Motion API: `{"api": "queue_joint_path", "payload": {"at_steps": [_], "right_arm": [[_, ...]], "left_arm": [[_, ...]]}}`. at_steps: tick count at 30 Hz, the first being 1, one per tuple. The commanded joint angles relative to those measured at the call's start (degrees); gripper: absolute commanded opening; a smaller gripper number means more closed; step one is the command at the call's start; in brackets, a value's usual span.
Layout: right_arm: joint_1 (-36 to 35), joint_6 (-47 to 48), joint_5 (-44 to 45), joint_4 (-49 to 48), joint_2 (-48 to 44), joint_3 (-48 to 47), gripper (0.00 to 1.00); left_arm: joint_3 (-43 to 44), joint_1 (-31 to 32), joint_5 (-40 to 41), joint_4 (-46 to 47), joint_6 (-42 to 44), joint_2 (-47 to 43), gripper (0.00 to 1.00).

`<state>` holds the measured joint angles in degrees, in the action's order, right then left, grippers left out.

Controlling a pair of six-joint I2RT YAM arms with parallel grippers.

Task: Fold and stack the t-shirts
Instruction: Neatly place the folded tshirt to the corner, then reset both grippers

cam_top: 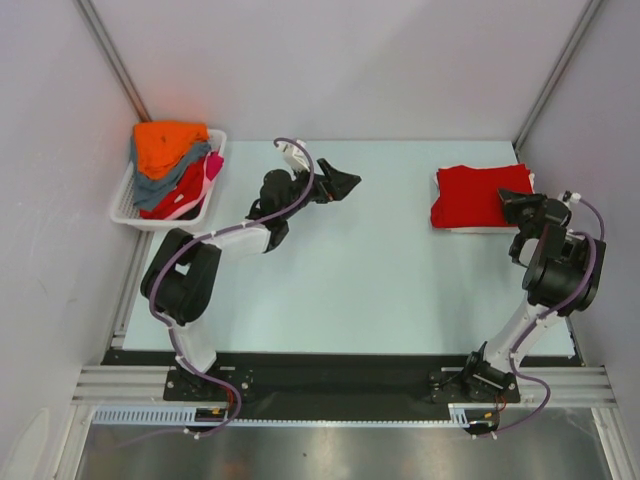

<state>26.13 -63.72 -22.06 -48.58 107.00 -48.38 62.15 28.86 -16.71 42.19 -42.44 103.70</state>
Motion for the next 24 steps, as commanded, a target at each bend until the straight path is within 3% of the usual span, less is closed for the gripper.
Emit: {"api": "queue_joint_path", "payload": {"at_steps": [1,6,10,15,20,24], "right_arm": [[2.07,-4.04,2.2,-11.01,4.34,-0.4,0.0],[3.57,-6.67,4.83,-15.31,8.48,1.18,0.0],[4.72,-10.98,0.71,-19.25,13.14,-0.84,0.0],[3.58,-7.12,0.89,-12.25,4.56,-0.31,0.03],[4.02,-9.14,-3.94,-11.98,-1.34,-0.4,0.07],[2.0,-4.84,-6.59,-3.85,-9.16,0.65,0.13]], "left_arm": [[-0.27,-1.17,-3.5,3.16,0.16,-1.75,1.0],[-1.68,-1.97,-4.56,3.94,-0.54,-0.96,1.0],[-3.44,-2.67,-5.35,4.31,-1.51,-2.09,1.0],[-6.42,-2.76,-4.74,2.37,-0.64,-5.96,1.0],[-7.92,-3.46,-1.76,-6.94,5.5,-13.42,1.0],[-9.06,-5.92,0.36,-13.62,7.28,-19.05,1.0]]}}
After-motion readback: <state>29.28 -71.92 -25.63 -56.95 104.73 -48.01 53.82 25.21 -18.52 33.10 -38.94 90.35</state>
